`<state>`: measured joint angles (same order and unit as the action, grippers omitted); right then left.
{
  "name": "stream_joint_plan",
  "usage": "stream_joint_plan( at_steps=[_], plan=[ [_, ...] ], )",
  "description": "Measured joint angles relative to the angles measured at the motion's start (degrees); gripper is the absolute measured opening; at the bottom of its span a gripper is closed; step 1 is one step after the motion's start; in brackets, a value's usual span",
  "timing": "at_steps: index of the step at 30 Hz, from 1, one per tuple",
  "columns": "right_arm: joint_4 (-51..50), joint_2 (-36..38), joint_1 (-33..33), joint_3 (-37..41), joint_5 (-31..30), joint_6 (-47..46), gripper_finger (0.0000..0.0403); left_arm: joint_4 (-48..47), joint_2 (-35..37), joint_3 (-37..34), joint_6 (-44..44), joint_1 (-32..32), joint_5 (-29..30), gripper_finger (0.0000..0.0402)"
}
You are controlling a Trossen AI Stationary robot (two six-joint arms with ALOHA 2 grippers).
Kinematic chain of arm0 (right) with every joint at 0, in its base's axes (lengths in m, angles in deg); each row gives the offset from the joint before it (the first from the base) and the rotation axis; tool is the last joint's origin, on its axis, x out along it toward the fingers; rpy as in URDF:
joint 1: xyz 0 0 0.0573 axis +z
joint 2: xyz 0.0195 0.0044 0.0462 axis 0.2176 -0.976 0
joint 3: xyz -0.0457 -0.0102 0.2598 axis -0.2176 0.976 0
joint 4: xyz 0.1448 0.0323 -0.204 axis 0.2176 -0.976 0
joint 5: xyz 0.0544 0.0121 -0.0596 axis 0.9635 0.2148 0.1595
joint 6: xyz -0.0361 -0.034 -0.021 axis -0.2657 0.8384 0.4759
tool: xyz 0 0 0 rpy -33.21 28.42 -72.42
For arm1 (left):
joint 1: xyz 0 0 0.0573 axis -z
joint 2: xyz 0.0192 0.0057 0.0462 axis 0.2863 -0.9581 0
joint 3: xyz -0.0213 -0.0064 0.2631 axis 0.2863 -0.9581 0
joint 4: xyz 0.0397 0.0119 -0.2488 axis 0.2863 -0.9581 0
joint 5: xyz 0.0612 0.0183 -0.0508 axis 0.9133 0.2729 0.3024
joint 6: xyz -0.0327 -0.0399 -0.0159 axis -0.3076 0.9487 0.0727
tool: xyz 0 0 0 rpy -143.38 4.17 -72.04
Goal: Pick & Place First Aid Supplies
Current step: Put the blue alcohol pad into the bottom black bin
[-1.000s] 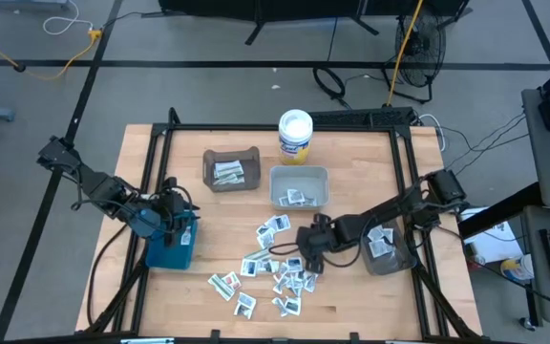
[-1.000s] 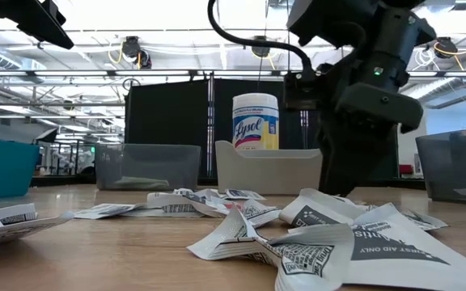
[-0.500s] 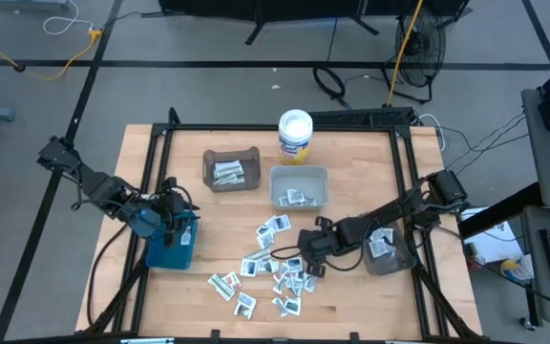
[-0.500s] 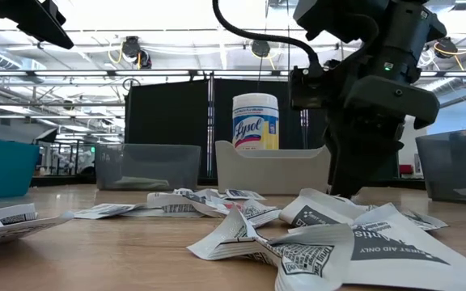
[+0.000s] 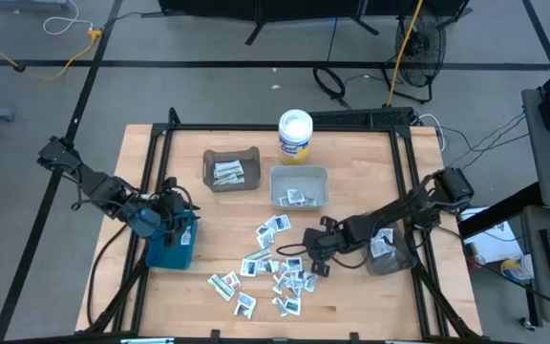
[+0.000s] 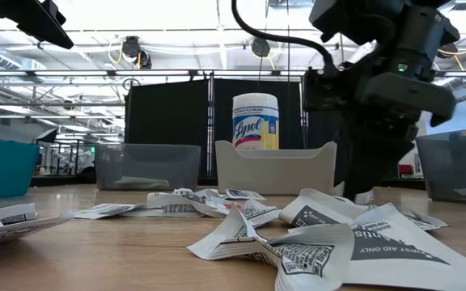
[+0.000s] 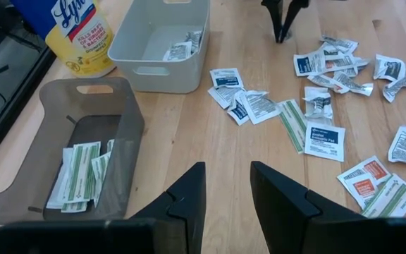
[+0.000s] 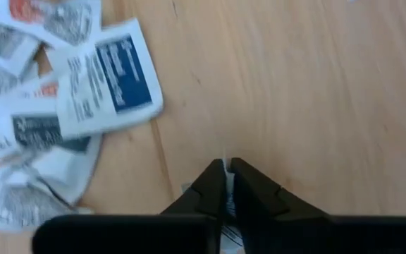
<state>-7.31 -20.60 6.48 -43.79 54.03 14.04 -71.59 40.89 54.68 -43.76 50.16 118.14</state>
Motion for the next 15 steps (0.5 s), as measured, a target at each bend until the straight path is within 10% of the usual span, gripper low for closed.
stream_joint_plan(
  at_steps=[15],
  plan=[
    [-0.32, 2.87, 1.4, 0.08, 1.53, -3.49, 0.0002, 0.0, 0.0, 0.0, -0.3, 0.0, 0.0, 0.0118]
  ],
)
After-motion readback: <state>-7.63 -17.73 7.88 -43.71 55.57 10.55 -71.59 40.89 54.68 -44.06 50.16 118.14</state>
